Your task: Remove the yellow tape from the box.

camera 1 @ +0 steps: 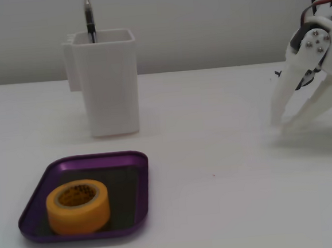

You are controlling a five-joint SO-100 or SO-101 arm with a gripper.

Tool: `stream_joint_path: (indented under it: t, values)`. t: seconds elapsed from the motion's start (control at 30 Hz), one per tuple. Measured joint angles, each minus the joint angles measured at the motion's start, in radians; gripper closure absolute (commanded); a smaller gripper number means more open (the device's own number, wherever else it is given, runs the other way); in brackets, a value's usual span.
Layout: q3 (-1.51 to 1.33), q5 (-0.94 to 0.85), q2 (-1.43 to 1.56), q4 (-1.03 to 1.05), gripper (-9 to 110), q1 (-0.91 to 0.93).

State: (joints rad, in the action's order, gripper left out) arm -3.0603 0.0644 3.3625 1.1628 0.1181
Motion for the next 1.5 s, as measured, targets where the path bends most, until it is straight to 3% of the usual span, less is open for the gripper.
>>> stream_joint_path:
  t: [0.17,0.5,0.67,0.87,1.1,1.5]
  values:
    - [0.026,0.000,0.000,-0.011,101,0.000]
    - [0.403,-0.081,-0.110,-0.155,100,0.008]
    - [0.629,-0.244,-0.474,-0.149,100,0.000]
    - [0.983,-0.388,-1.003,0.025,97,-0.129]
    - [1.511,-0.400,-1.546,0.225,90,-0.264]
    - [2.183,-0.403,-2.214,0.262,88,-0.298]
